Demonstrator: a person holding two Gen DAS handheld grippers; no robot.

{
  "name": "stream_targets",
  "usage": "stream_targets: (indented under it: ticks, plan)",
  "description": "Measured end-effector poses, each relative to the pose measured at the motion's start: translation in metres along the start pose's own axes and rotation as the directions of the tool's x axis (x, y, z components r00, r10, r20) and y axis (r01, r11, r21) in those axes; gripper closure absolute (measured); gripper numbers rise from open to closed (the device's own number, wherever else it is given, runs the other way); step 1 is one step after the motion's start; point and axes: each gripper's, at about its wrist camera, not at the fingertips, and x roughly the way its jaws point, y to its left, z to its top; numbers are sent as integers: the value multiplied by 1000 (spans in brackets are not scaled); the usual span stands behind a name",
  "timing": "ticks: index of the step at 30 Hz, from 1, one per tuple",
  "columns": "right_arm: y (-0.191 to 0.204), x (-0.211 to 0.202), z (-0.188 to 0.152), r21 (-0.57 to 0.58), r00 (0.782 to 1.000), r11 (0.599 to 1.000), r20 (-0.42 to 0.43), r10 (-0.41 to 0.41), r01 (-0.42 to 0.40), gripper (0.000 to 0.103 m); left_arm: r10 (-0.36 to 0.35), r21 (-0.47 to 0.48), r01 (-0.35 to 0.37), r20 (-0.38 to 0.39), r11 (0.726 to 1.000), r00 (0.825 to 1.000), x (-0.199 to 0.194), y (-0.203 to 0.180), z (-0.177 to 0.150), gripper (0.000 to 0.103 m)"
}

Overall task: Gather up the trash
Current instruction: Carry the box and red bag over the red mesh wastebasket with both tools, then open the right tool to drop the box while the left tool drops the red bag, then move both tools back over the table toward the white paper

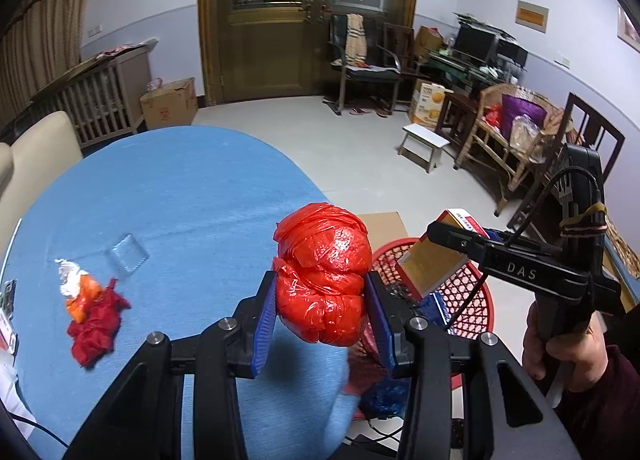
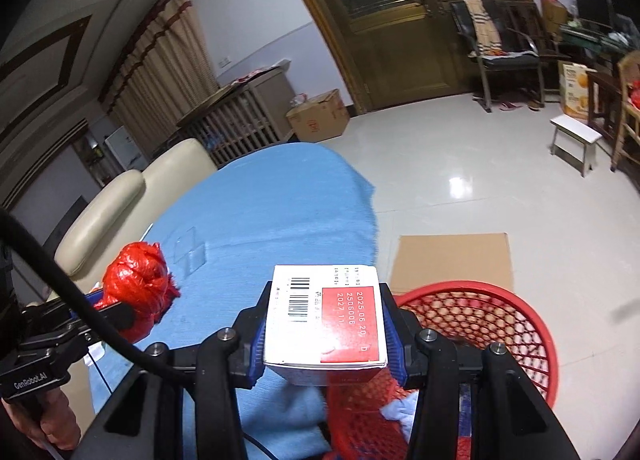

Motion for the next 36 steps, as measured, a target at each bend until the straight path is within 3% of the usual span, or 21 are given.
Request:
stream_targets:
  ticks: [9,19,23,26,30,36]
  plan:
    - [-49,-4,-8,109,998,992,-16,-54,56,53,-79,17,81,-73,997,994,30,-19,-2,58]
    - [-96,2,-21,279,998,960,-50,-27,40,52,-185,-9,186,-144,983,972,59,-31,-3,57]
    - [-105,-1,-23,331,998,943,-56,-23,40,39,-221,22,228,-166,974,961,66,-52,0,57]
    - [-112,-7,-26,361,997,931,-63,-38,58,34,-222,66,239,-196,969,955,70,-66,-2,55]
    - [-125,-21,-26,397,998,916,-39,-49,61,34,-244,43,259,-219,965,945,74,-66,-3,40]
    - [-126,-46,-15,406,998,913,29,-59,42,34,-235,19,243,-200,970,951,64,-52,-4,40]
